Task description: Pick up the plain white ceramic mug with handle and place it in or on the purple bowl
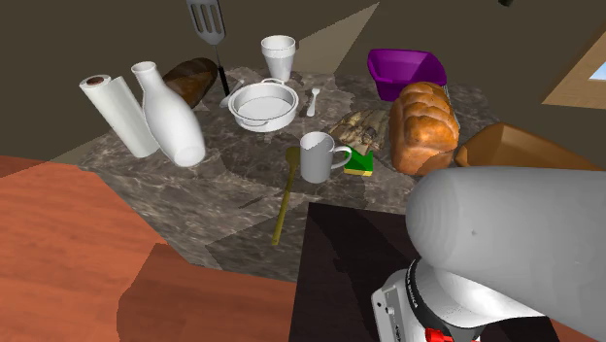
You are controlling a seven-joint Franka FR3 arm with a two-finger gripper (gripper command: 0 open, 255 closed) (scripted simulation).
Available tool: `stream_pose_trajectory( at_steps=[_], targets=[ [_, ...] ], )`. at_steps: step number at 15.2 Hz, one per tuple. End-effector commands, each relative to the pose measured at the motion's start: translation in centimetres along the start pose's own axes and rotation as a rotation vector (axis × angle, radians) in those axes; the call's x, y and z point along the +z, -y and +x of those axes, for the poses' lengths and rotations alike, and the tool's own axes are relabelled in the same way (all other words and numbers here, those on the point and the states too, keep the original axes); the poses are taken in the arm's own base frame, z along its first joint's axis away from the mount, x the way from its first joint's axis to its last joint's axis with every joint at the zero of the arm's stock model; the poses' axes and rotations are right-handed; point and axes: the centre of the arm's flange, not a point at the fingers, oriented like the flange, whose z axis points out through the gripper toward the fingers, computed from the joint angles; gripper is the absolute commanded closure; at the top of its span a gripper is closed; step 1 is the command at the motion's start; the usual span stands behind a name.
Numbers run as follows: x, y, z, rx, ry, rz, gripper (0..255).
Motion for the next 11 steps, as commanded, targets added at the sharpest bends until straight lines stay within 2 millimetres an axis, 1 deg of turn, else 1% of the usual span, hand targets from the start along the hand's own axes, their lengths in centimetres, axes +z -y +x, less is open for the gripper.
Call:
stream_pose_trajectory(
  at_steps=[1,11],
  targets=[
    [0.0,0.0,0.0,0.000,0.000,0.000,0],
    [9.9,9.6,0.4,-0.048,0.076,-0.052,0]
  ],
)
